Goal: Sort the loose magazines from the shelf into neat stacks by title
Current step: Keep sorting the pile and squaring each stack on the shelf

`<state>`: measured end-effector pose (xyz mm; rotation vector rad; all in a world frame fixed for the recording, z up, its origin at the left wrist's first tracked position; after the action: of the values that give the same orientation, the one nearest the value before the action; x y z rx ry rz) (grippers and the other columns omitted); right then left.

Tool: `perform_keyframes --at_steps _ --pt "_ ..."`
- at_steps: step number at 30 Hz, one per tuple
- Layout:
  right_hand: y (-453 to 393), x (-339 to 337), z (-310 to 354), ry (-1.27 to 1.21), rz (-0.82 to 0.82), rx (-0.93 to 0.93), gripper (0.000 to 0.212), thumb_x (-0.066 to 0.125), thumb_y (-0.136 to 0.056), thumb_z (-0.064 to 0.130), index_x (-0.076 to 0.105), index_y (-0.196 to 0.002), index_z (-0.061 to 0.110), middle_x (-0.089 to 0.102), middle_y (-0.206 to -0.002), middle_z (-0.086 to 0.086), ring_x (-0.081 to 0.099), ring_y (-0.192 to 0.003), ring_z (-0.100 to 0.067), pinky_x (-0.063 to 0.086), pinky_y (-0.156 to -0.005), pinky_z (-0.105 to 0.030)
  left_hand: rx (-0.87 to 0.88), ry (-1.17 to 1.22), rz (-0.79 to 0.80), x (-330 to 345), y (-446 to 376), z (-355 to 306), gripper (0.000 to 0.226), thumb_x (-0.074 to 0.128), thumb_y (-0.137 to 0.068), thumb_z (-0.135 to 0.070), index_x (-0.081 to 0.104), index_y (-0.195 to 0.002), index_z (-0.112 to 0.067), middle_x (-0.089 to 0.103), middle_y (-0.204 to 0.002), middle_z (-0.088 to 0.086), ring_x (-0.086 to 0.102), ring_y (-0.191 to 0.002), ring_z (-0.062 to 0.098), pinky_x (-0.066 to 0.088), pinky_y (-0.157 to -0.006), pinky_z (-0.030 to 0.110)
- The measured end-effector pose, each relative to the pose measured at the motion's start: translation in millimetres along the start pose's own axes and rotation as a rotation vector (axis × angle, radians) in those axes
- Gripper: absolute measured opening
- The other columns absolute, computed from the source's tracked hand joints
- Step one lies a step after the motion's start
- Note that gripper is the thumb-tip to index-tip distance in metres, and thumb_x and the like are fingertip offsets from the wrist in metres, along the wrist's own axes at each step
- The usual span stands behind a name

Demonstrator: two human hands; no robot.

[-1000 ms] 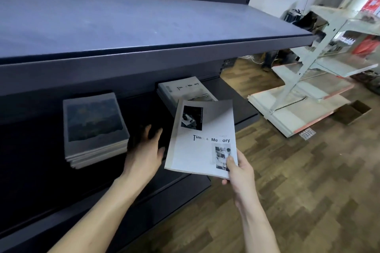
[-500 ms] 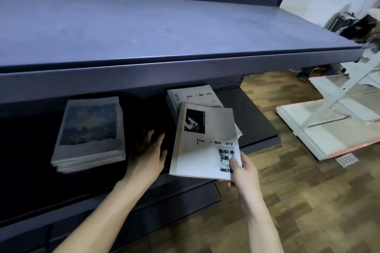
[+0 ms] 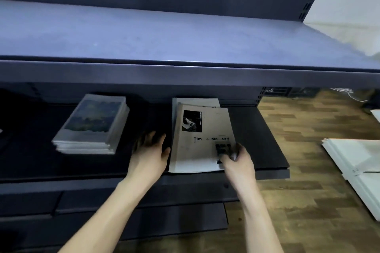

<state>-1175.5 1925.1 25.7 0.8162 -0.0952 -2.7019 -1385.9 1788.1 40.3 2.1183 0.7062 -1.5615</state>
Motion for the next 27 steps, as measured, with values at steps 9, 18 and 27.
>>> perform_keyframes --at_steps 9,18,27 --pt "-15 10 -7 0.03 -0.112 -0.124 0.066 0.067 -0.086 0.012 0.042 -0.147 0.007 0.051 -0.131 -0.016 0.051 -0.12 -0.031 0.043 -0.104 -0.035 -0.076 0.008 0.006 -1 3 -11 0.057 0.041 -0.099 -0.047 0.028 -0.152 -0.03 0.022 -0.159 0.002 0.018 -0.146 0.027 0.025 -0.118 0.042" --pt "-31 25 -20 0.143 -0.199 -0.136 0.047 0.068 -0.085 0.03 0.058 -0.12 0.001 0.053 -0.112 -0.017 0.049 -0.103 -0.033 0.045 -0.087 -0.036 -0.084 0.045 0.013 -1 -10 -18 0.056 0.041 -0.1 -0.045 0.028 -0.152 -0.03 0.019 -0.16 0.001 0.015 -0.148 0.025 0.022 -0.119 0.041" --pt "-37 27 -18 0.218 -0.26 -0.136 0.056 0.07 -0.085 0.038 0.057 -0.134 0.015 0.053 -0.128 -0.015 0.044 -0.111 -0.036 0.037 -0.092 -0.04 -0.069 0.076 0.016 1 -19 -18 0.055 0.042 -0.1 -0.045 0.03 -0.151 -0.028 0.02 -0.16 0.001 0.014 -0.148 0.025 0.02 -0.12 0.041"
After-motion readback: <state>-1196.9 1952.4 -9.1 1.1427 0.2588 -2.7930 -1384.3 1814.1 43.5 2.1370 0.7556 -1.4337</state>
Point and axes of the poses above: each hand's wrist, its own y-axis away from the middle knuckle, its own x-axis out of the palm, z = x × y, the point moved 5 cm from there along -y, towards the middle knuckle
